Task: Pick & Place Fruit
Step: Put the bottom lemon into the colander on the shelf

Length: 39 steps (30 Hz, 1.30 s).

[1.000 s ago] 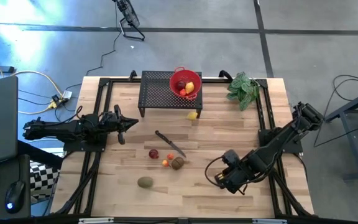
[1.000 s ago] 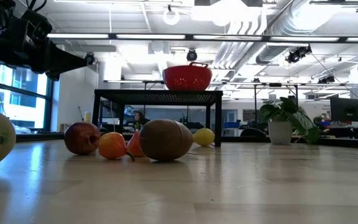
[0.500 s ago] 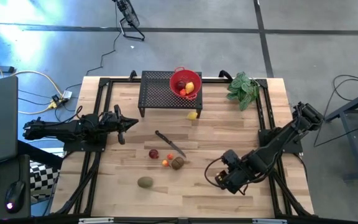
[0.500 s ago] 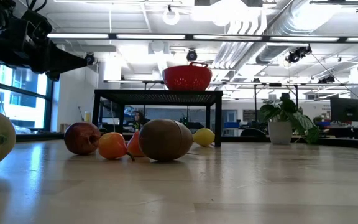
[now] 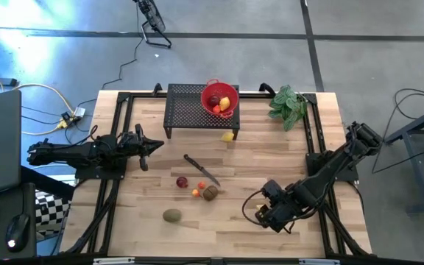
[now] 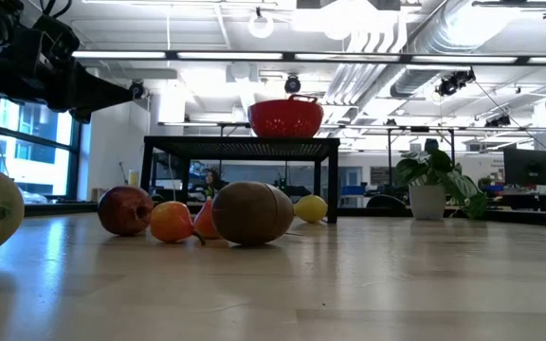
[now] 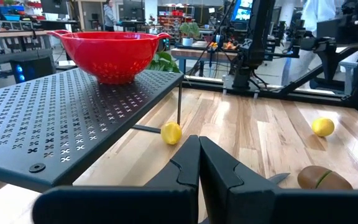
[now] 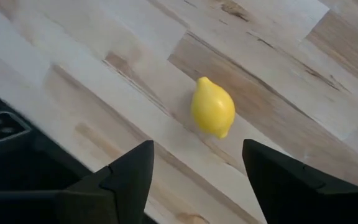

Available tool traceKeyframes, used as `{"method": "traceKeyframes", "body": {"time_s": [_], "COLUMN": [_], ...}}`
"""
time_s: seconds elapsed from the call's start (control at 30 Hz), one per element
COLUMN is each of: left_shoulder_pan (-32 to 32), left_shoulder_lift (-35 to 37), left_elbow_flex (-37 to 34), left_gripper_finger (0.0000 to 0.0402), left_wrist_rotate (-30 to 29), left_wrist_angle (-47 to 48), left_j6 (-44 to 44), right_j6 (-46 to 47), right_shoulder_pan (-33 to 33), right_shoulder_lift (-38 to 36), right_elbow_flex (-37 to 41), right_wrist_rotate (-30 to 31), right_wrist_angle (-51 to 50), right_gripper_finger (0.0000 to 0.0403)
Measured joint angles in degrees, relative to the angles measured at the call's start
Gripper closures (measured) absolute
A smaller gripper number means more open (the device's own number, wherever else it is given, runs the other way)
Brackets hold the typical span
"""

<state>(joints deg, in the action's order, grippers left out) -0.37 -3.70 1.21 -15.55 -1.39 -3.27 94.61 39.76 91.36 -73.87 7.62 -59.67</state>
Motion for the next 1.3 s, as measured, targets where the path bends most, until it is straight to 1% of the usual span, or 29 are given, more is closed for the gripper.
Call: {"method": "traceKeyframes", "body": {"time_s": [0.17,0.47,0.7,0.83,0.97,1.07,1.3], "left_shoulder_pan": [0.0,0.0,0.0,0.0,0.0,0.0,0.0], "left_shoulder_lift": [0.0,0.0,0.0,0.0,0.0,0.0,0.0], "left_elbow_flex": [0.0,0.0,0.0,0.0,0.0,0.0,0.0], "left_gripper_finger": [0.0402,0.0402,0.0402,0.0402,0.0402,0.0402,0.0402], "left_wrist_rotate": [0.0,0.0,0.0,0.0,0.0,0.0,0.0], "left_wrist_angle": [0.0,0.0,0.0,0.0,0.0,0.0,0.0], "left_j6": [0.0,0.0,0.0,0.0,0.0,0.0,0.0], "right_j6": [-0.3,-0.4,-4.9,-6.2,-7.8,-9.3,-9.4], "right_shoulder_pan": [1.4,1.8,1.7,1.0,0.9,0.6,0.3], "right_shoulder_lift": [3.3,7.9,11.1,12.1,12.2,12.2,12.2], "right_elbow_flex": [1.7,1.8,1.8,1.8,1.8,1.8,1.8], "right_wrist_rotate": [-0.2,0.3,0.2,1.0,3.9,4.0,3.8], "right_wrist_angle": [1.2,2.9,5.5,5.6,5.5,5.5,5.5], "right_gripper_finger": [0.0164,0.0164,0.0164,0.0164,0.0164,0.0164,0.0164]}}
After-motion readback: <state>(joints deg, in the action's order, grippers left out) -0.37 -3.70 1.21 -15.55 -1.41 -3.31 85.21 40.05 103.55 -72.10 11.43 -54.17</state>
